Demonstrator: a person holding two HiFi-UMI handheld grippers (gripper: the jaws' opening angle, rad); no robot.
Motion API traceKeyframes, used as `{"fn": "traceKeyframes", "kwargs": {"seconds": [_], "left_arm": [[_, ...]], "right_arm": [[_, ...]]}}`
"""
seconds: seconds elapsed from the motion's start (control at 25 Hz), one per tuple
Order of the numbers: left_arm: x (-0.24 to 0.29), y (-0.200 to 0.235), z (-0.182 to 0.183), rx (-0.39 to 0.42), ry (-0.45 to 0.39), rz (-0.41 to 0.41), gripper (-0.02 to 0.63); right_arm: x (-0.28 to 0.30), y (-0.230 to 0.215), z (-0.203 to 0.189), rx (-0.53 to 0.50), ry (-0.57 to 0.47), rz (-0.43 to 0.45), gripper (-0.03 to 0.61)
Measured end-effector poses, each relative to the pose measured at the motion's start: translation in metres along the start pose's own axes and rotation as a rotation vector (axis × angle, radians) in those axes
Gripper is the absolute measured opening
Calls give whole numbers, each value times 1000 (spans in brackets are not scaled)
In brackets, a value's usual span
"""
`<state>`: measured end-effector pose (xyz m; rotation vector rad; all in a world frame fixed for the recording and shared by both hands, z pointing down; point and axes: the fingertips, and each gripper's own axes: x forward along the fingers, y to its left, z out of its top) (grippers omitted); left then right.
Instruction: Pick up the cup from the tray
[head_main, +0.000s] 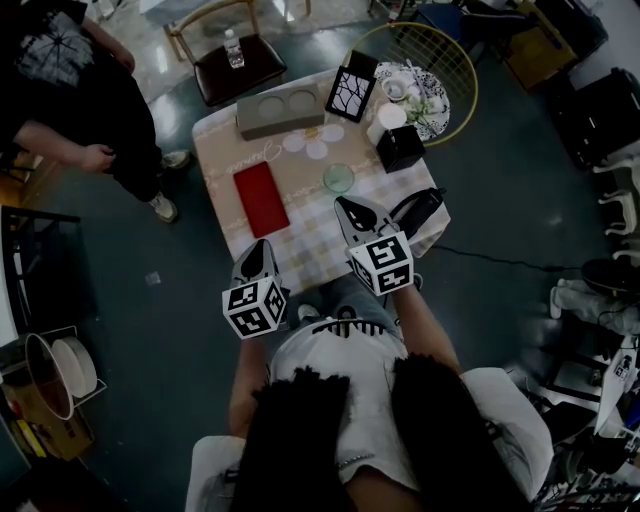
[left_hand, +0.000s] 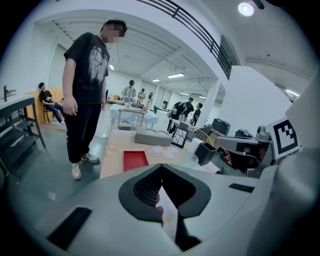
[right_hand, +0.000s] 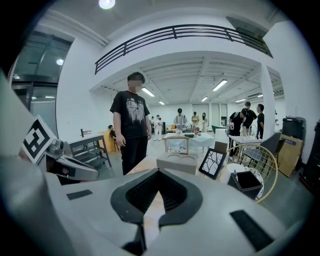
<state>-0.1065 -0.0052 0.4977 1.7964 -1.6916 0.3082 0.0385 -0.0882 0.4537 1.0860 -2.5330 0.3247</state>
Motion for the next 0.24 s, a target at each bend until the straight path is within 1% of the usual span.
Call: {"fn": "traceKeyframes", "kwargs": {"seconds": [0.12,0.24], "left_arm": [[-1,1,-3,-7,0,6,6],[-3,0,-4,5,-2,2,6]], "right_arm": [[-2,2,-5,5,9,0,5],[-5,3,-9,8,13,0,5]]}}
